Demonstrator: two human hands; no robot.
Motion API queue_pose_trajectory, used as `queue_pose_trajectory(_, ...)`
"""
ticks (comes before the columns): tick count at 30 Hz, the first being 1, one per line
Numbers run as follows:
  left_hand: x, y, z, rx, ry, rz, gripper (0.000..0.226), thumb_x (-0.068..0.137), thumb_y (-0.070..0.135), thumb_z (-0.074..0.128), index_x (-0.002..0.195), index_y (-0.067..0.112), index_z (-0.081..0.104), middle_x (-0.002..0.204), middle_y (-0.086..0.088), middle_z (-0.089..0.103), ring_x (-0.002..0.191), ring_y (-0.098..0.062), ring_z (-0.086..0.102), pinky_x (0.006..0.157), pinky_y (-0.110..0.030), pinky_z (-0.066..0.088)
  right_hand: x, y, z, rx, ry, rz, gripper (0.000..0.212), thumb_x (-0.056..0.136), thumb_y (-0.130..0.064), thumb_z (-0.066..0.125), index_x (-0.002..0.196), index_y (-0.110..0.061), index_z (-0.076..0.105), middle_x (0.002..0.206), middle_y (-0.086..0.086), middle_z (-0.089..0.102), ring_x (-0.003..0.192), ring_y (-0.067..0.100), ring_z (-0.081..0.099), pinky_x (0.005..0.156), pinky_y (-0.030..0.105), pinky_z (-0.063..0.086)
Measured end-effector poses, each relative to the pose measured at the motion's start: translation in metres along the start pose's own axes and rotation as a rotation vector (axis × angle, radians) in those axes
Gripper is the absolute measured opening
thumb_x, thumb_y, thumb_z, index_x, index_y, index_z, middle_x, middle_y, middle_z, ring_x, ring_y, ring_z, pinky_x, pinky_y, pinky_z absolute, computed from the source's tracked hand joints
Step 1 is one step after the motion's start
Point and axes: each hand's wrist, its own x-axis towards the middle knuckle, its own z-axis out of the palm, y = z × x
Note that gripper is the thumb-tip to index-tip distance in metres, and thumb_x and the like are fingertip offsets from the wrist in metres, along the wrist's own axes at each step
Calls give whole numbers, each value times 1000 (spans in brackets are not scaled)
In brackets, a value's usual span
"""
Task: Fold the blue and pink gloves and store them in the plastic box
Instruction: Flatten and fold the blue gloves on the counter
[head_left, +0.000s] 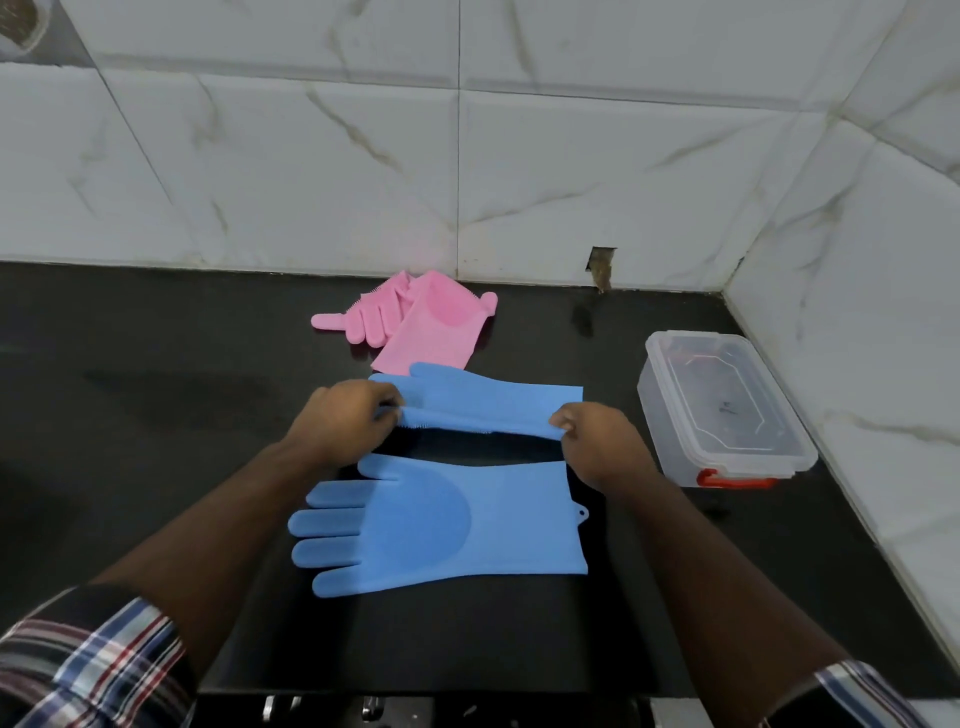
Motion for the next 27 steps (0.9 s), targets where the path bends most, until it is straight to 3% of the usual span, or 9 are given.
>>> queue_pose_trajectory(4,-7,10,-30,-289,118,-23,8,90,25,62,89,28,69,87,10,71,81,-15,66,78,-39,54,-4,-19,-20,39,186,-66,34,91,-1,52,117,-13,69,116,6,67,106,23,62,94,32,47)
queue_pose_trajectory(8,-37,15,-61,-424,123,16,11,83,23,61,86,23,72,90,8,73,88,-18,67,80,-37,52,-19,-35,-34,91,234,-144,29,88,-2,57,112,-12,71,108,2,68,100,18,62,85,21,44)
queue_pose_trajectory(12,-74,6,-65,-564,-70,-40,32,87,41,55,80,17,76,89,0,75,90,-22,68,88,-42,52,-45,-34,-39,127,-164,-82,23,83,-7,61,96,-21,74,90,-8,71,79,12,68,68,21,53)
queue_pose_trajectory(14,-82,-3,-56,-523,-3,-147,35,93,48,56,82,22,76,88,-3,75,87,-23,67,87,-41,52,-50,-27,-35,178,-253,-32,22,82,-9,63,96,-20,76,88,-7,73,80,10,70,75,27,58)
queue_pose_trajectory(17,-86,-13,-41,-358,97,-333,21,93,41,61,88,23,71,86,0,72,84,-18,67,77,-35,51,-40,-14,-23,175,-103,77,22,82,-9,62,101,-10,73,88,5,74,81,18,70,78,35,57)
queue_pose_trajectory(21,-90,-20,-25,-104,-168,-466,38,93,46,59,106,11,67,106,-4,72,100,-25,66,87,-35,50,-33,-2,-6,102,-122,189,45,87,-23,69,128,-7,59,121,8,66,107,24,62,83,31,45)
queue_pose_trajectory(23,-91,-20,-19,-109,-247,-477,36,92,49,60,101,14,61,106,-7,71,95,-27,68,82,-38,56,-30,-4,0,159,-154,205,53,86,-29,71,132,-7,56,119,7,67,111,24,62,87,31,45)
queue_pose_trajectory(25,-91,-20,-15,-268,-266,-511,29,89,44,66,97,18,54,100,-7,66,88,-29,70,73,-43,62,-26,-5,3,218,-174,249,39,80,-33,73,106,-6,66,96,10,74,91,26,70,80,37,52)
queue_pose_trajectory(27,-92,-23,-14,-406,-271,-534,29,87,35,72,90,12,53,89,-11,61,74,-28,66,65,-42,62,-22,-4,6,232,-184,263,38,68,-37,74,74,-2,61,74,15,68,66,29,66,65,36,50)
